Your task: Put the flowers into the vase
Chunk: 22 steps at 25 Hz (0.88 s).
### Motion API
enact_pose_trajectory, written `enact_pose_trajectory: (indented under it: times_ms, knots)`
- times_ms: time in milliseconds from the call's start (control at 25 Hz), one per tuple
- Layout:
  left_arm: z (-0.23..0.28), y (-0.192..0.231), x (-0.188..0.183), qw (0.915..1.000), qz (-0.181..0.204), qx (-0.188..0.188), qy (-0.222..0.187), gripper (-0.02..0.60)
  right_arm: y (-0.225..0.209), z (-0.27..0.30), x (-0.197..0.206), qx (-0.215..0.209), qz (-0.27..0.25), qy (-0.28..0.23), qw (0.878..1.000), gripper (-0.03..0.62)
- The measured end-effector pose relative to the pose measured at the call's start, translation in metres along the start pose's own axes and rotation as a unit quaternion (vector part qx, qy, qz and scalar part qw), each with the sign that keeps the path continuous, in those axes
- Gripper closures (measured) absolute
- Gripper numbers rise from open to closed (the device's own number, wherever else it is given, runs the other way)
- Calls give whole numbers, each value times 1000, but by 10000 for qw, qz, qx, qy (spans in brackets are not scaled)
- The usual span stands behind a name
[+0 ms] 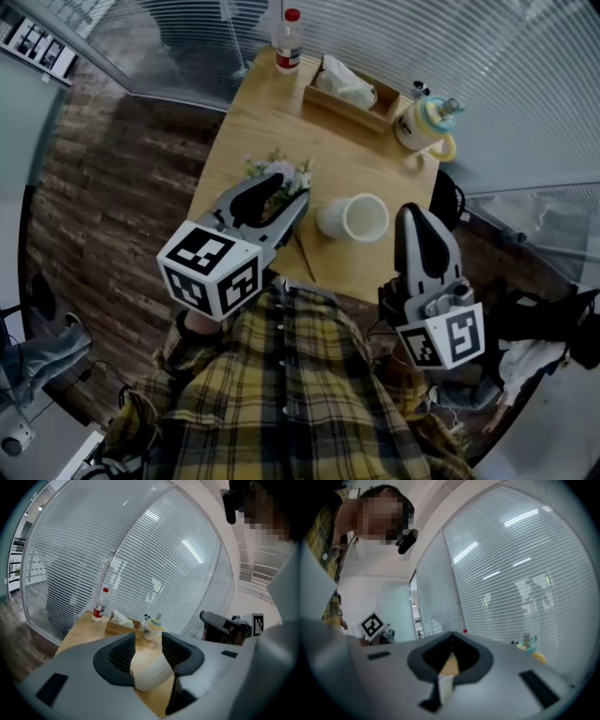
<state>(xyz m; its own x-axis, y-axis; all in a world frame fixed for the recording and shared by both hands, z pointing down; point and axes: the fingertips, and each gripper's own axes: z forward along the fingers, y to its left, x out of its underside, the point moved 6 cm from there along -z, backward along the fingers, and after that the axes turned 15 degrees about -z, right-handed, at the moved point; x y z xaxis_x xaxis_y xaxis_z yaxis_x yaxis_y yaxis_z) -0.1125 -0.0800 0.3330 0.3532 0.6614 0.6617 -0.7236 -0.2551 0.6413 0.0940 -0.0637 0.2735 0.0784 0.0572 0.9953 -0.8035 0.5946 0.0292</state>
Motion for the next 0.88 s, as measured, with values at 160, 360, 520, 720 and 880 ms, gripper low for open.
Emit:
enact_pose_trajectory:
  times_ms: [160,360,520,720,880]
  knots:
    - [2,15,23,9988,-87,-387,277,416,-9,1,13,-68,119,41,9999,580]
    - [4,39,57,9939,-440,-791,623,416,-18,5,25,-154,193,126,9996,581]
    - [7,64,87,9860,-832,-1124,913,416,-20,8,35,-205,241,249,9992,580]
    - [17,87,122,9754,-1235,-1359,1221,416,-24,6,46,-217,281,428,9985,581]
    - [22,99,142,9682,-1530,-1471,1328,416,-28,4,51,-213,276,508,9981,581]
